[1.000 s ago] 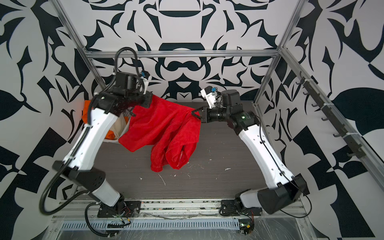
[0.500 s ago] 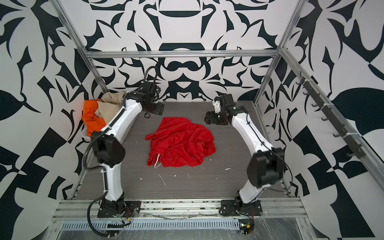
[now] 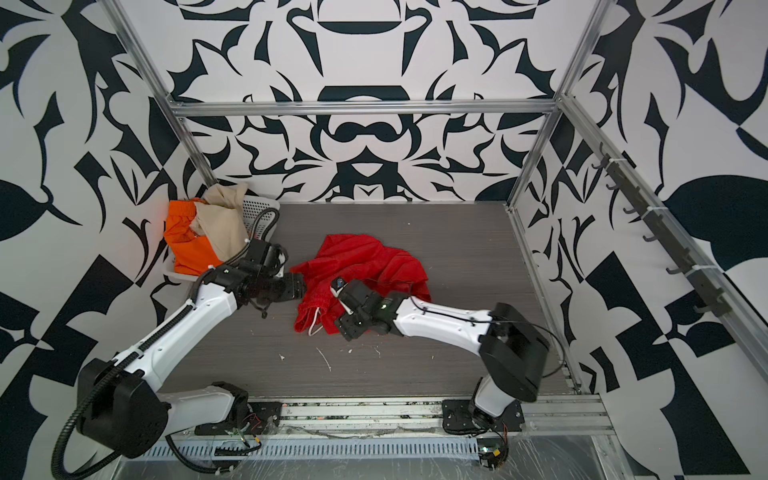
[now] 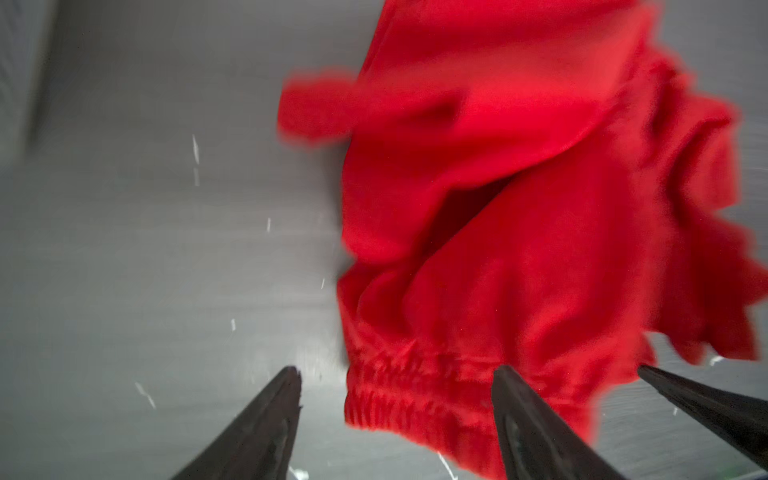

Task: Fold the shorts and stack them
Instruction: 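Grasp the elastic waistband of the shorts with both grippers near the robot, then lift the shorts by the waistband with both grippers, spreading them apart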

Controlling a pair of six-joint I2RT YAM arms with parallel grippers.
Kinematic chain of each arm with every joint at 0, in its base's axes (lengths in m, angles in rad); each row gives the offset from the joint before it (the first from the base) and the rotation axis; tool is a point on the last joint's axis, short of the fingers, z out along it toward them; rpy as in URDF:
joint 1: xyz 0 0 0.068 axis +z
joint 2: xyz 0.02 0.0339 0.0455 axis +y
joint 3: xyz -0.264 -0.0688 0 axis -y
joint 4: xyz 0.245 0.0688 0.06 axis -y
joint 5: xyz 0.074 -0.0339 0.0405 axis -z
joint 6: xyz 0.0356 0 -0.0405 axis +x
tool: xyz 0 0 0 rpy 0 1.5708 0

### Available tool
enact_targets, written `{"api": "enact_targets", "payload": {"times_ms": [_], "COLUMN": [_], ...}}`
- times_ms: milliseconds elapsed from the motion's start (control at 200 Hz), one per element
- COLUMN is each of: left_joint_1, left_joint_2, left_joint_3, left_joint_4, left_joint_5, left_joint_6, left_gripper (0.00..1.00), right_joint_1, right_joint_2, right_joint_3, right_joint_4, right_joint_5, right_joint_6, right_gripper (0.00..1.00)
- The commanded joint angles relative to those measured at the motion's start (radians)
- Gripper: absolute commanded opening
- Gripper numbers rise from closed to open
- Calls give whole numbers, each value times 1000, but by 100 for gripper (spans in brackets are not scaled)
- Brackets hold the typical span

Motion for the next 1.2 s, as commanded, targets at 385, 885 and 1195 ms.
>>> {"api": "enact_targets", "payload": {"times_ms": [385,885,1195], "left_joint_1": [9,-2,-115], "left_joint_2": [-169,-157,-74], "left_joint_3": [-212,-103,-83], "left_joint_4": [181,195,289], "left_joint_5": [57,144,240], "left_joint_6": [-254,77,349], "left_gripper": [75,74,74], "right_joint_1": [18,-386,-621], "right_joint_2": [289,-288,-298], "right_joint_3": [76,2,149], "right_joint_4": [295,-20,-176], "right_joint_5": [173,-456,-724], "right_joint_6": [15,-186,-247], "right_gripper": [64,0,0]}}
